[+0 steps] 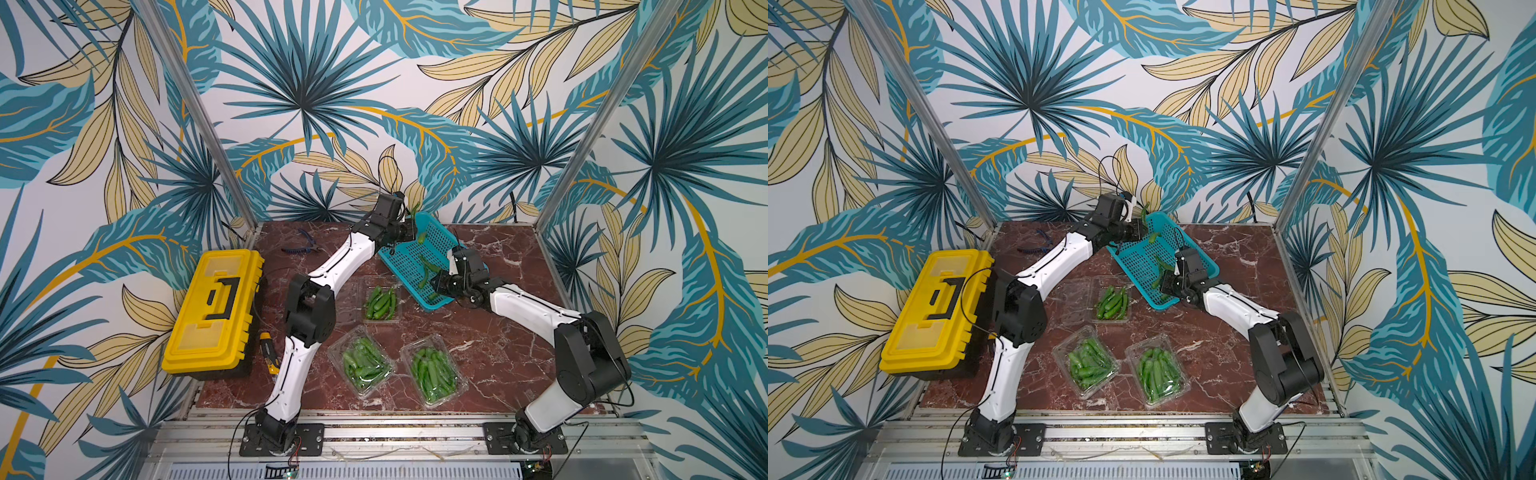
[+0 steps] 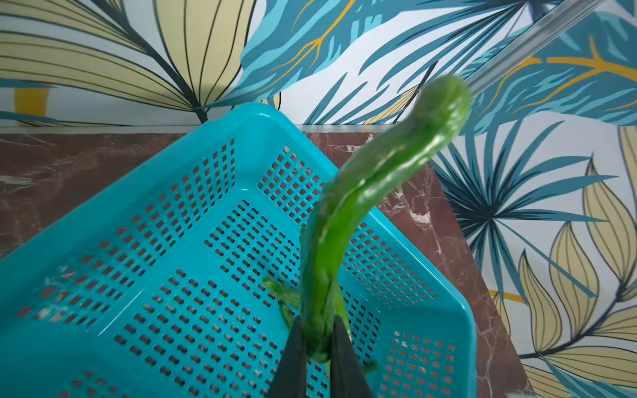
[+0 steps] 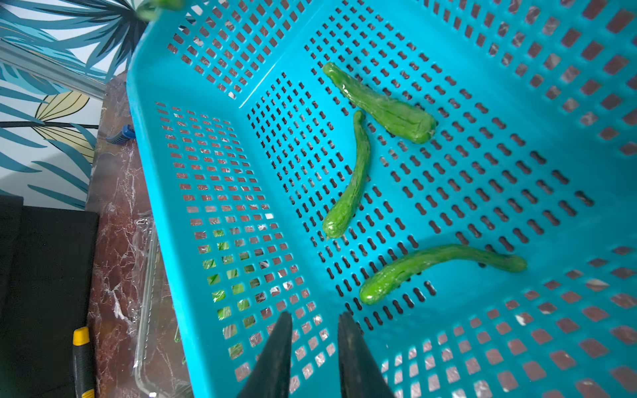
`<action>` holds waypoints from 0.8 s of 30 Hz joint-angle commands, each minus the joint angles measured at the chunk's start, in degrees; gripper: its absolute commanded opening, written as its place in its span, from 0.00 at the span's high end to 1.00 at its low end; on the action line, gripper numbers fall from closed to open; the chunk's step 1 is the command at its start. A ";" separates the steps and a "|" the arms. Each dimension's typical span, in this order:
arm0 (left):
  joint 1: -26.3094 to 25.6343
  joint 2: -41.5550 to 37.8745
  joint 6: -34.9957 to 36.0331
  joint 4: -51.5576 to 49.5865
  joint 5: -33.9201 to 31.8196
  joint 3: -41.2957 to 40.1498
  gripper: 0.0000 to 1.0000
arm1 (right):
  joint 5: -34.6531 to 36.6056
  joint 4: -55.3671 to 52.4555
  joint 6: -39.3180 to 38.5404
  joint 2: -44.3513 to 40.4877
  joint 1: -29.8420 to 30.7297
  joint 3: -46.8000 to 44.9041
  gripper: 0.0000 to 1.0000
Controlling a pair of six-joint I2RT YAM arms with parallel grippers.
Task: Take small green peppers out of containers
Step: Place the green pepper in the basket.
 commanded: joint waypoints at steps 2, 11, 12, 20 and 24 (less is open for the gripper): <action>-0.71 0.92 -0.99 1.08 0.94 6.71 0.99 | 1.43 -1.85 -1.10 -0.92 0.31 -1.80 0.74; -2.18 4.27 -2.03 1.09 1.47 2.37 0.60 | 0.74 -0.88 0.02 0.49 0.26 -1.98 0.74; -2.37 4.43 -1.95 1.13 1.52 2.10 0.53 | 0.64 -0.88 0.13 0.55 0.29 -1.98 0.74; -2.47 4.31 -2.16 1.08 2.00 1.17 0.38 | 0.85 -1.04 0.25 -0.04 0.27 -2.00 0.74; -2.47 1.27 -2.12 1.08 2.93 -0.51 0.35 | -1.01 -0.73 -0.11 -0.27 0.43 -1.89 0.74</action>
